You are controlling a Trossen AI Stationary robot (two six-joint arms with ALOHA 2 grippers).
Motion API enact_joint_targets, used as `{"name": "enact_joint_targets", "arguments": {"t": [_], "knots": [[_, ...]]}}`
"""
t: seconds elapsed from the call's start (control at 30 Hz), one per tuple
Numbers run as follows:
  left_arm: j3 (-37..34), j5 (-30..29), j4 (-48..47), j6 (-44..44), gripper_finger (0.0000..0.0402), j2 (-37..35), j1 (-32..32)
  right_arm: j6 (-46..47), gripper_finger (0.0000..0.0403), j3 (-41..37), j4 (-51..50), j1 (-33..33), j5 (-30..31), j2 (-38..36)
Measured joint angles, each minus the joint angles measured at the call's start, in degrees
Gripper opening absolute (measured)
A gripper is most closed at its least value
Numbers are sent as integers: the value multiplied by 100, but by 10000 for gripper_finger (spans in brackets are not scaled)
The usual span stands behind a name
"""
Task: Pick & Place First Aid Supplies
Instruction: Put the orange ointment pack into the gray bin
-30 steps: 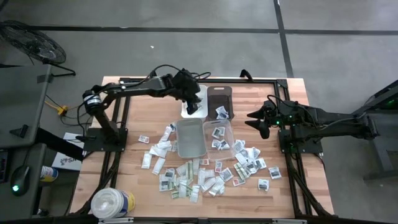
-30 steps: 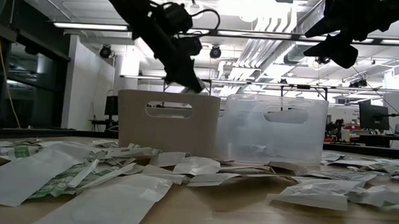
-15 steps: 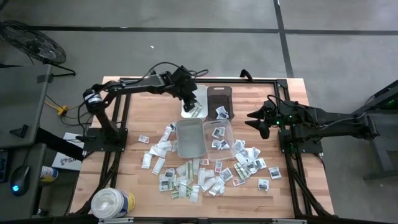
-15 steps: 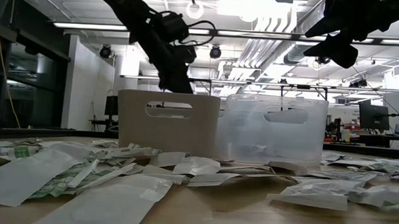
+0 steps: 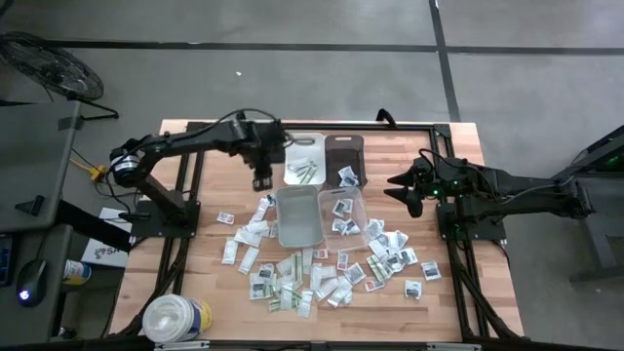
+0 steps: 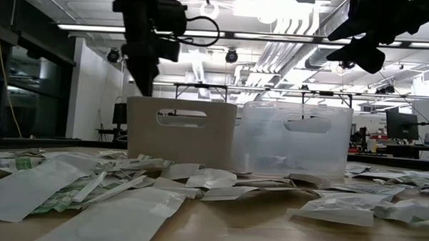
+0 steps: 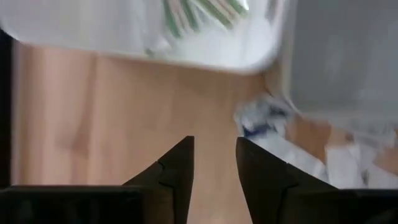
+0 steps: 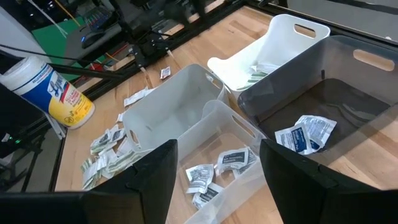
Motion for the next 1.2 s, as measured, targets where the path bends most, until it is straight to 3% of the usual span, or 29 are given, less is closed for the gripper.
{"name": "enact_joint_targets", "arguments": {"t": [0.53, 0.77, 0.93, 1.2], "knots": [[-2512, 300, 520, -2026, 117, -1804, -1020, 35, 222, -1, -23, 1, 67, 0], [-2978, 197, 402, -2765, 117, -1839, -1900, 37, 222, 0, -24, 0, 83, 0], [-3209, -144, 393, -3867, 117, -1831, -2458, 31, 222, -2, -24, 2, 79, 0], [-3250, -467, 134, -5396, 117, -1831, -2729, 26, 222, 0, -26, 2, 79, 0]]}}
